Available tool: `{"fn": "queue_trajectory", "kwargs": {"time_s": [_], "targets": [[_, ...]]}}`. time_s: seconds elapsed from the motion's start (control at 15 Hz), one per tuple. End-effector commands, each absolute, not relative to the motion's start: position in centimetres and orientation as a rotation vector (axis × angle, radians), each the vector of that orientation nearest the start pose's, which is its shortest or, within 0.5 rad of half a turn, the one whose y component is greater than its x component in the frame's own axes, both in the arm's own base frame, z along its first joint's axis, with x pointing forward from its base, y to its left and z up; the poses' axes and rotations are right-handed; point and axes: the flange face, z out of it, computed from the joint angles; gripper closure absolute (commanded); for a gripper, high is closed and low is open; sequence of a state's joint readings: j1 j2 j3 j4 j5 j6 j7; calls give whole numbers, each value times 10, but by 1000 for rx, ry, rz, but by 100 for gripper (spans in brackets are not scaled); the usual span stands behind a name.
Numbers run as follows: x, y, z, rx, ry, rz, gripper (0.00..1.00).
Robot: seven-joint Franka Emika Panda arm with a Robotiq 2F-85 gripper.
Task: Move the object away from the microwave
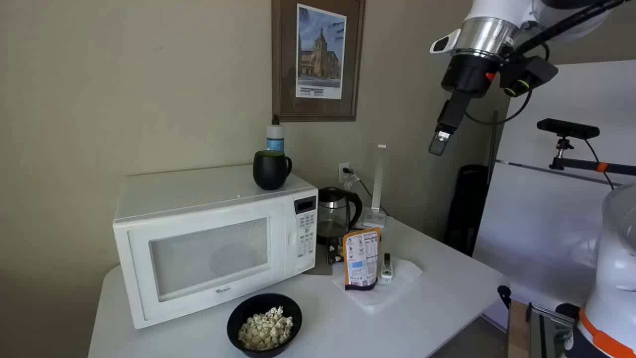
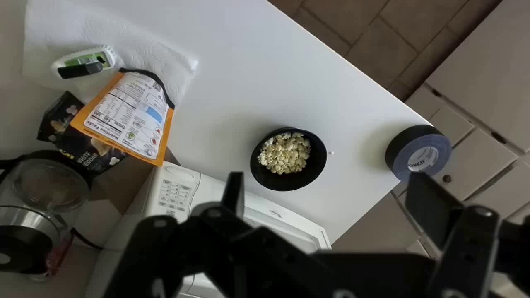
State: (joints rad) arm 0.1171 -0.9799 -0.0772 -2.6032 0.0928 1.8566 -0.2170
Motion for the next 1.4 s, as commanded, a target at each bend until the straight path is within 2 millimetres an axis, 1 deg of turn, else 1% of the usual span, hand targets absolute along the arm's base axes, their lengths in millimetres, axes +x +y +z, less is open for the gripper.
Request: {"fn": "queue_trajectory", "kwargs": {"time_s": [0.0,0.87,0.93,1.0,1.07,1.2,1.33], "targets": [[282,14,557,-2955,-398,-361,0],[282,14,557,-2955,-398,-361,0],[287,7,556,-2957,-488,-391,0],[292,2,554,-2918,-580,-394,0],[300,-9,552,-2909,-690,-393,0],[313,-30,547,-2852,-836,-398,0],[330,-55,538,-2782,-974,-400,0]]}}
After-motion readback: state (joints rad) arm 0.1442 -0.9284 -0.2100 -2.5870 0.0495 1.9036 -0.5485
